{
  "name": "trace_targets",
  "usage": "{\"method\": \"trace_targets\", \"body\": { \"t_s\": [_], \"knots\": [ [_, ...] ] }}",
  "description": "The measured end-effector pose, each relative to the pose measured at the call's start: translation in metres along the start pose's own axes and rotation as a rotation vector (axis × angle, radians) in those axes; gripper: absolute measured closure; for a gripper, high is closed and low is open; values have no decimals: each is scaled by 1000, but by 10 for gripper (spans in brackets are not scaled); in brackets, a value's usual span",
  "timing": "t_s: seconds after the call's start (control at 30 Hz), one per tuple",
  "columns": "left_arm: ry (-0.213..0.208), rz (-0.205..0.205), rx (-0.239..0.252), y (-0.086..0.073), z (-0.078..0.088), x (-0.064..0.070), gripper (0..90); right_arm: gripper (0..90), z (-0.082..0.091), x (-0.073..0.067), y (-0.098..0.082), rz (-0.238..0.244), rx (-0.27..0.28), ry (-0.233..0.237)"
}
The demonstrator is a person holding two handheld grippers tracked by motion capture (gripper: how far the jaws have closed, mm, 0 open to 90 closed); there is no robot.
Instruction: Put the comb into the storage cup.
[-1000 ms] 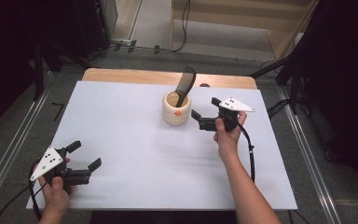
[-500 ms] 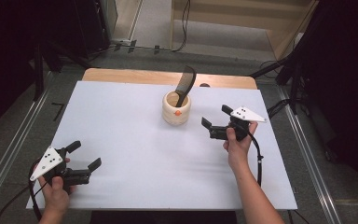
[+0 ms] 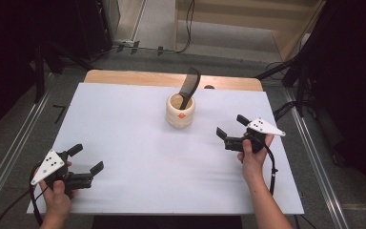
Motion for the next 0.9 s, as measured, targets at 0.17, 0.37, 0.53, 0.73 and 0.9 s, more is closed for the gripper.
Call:
{"method": "trace_targets", "body": {
  "t_s": [0.17,0.37,0.53,0.73,0.9],
  "knots": [
    [2,-7,-2,0,0,1,0,0,8,1,-5,6,6,-7],
    [1,-10,-3,0,0,1,0,0,16,0,-11,2,5,-8],
    [3,-9,-3,0,0,1,0,0,22,1,-17,1,3,-12],
    [3,-11,-3,0,0,1,0,0,31,0,-23,5,0,-20],
    [5,-12,-4,0,0,1,0,0,38,1,-27,0,1,-23]
  ]
}}
Point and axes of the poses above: each handheld gripper's, and its own axes: z roughly backward along the jaws, y roughly out of its top, x roughly to its right, the point moved 1 cm from there along -z, roughly forward along the jaws, and after that the axes turned 14 degrees about z, right-handed, at the moved point
